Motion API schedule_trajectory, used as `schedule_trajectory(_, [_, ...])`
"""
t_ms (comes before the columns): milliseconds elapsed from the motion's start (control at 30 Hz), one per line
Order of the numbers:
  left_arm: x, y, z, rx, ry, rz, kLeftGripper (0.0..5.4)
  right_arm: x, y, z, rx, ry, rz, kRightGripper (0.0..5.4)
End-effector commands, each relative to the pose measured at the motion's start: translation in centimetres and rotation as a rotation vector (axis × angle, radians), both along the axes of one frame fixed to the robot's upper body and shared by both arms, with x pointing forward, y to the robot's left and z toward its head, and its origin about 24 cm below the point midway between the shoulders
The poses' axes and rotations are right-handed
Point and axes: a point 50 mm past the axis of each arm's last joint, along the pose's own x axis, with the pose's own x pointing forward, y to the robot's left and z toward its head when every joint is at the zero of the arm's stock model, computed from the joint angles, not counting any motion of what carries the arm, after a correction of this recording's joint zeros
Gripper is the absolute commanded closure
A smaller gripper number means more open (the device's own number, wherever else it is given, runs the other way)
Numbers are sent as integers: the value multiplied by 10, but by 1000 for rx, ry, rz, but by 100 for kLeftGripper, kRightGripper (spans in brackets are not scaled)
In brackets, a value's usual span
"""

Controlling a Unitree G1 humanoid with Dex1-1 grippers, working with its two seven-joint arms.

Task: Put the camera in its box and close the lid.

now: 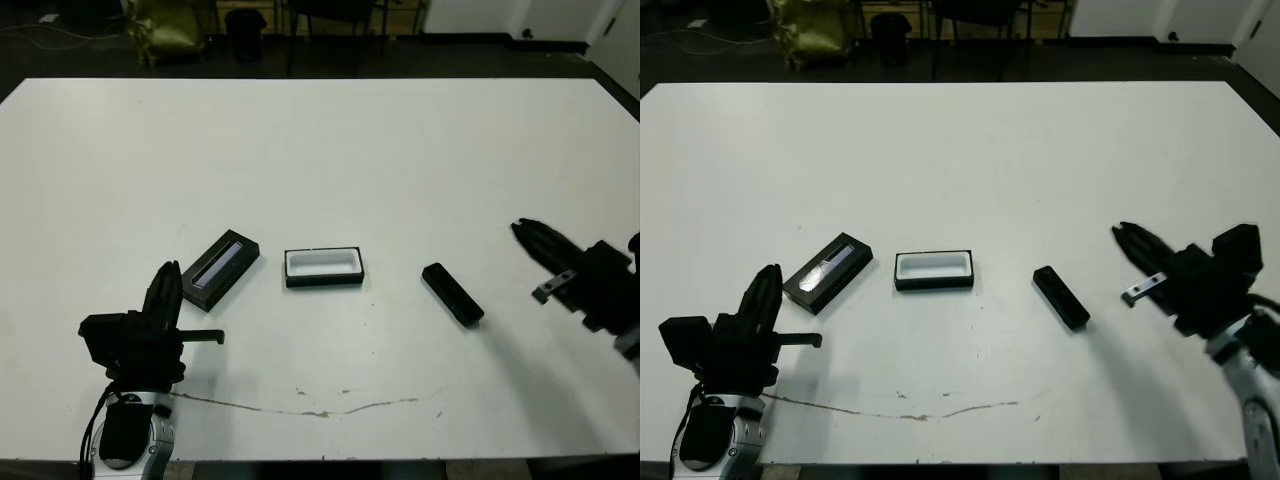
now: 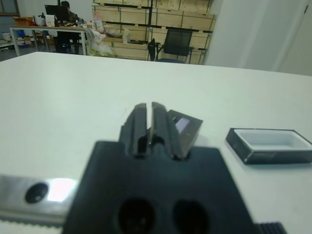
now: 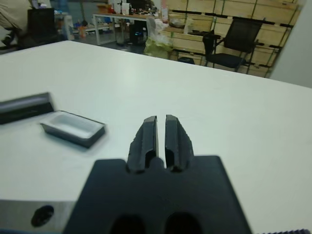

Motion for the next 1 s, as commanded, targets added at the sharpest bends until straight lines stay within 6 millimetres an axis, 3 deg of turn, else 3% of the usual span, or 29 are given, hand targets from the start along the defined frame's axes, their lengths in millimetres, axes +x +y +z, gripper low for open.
schedule_trajectory(33, [-2,1,-3,16,31,6,538,-11,6,-18,12,67,-54,540])
schedule_trajectory(467, [-2,2,-5,-5,25,4,538,-36,25,-36,-25,129,-190,540])
schedule_trajectory(533, [-1,2,-6,-8,20,-3,540,-37,26,-36,-24,146,-195,520])
schedule_trajectory(1000, [-2,1,-7,-2,35,-2,540,-29,23,-42,-38,207,-154,214])
